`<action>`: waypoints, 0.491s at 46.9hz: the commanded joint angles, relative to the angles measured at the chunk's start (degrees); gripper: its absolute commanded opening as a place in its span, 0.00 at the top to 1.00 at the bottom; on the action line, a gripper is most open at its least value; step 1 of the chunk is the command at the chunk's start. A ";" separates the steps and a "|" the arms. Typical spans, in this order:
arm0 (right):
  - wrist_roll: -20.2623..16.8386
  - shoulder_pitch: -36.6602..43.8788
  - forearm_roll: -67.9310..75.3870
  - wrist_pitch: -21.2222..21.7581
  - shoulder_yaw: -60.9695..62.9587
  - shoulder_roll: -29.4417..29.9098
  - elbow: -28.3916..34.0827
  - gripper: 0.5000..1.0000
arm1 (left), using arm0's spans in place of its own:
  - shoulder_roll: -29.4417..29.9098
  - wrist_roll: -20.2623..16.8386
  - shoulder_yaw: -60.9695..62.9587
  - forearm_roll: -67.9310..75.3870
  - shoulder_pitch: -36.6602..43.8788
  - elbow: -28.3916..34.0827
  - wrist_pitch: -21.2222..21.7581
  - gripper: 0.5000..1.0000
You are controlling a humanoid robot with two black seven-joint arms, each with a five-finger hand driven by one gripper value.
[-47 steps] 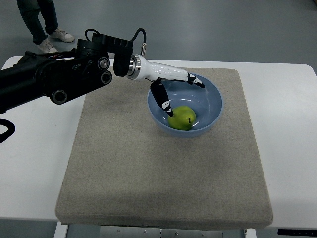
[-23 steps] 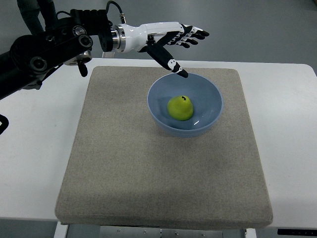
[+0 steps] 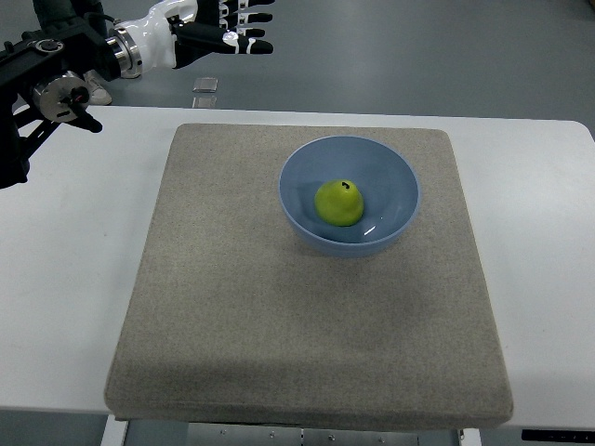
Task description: Place pear in bowl with left hand
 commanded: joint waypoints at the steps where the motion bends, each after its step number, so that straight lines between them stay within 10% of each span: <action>1: 0.00 0.00 0.00 0.00 0.00 0.00 0.00 0.15 | 0.93 1.43 0.06 -5.04 1.82 0.25 0.15 0.01; 23: 0.00 0.00 0.00 0.00 0.00 0.00 0.00 0.15 | 3.21 10.22 -9.78 -24.12 10.96 0.25 -2.84 0.01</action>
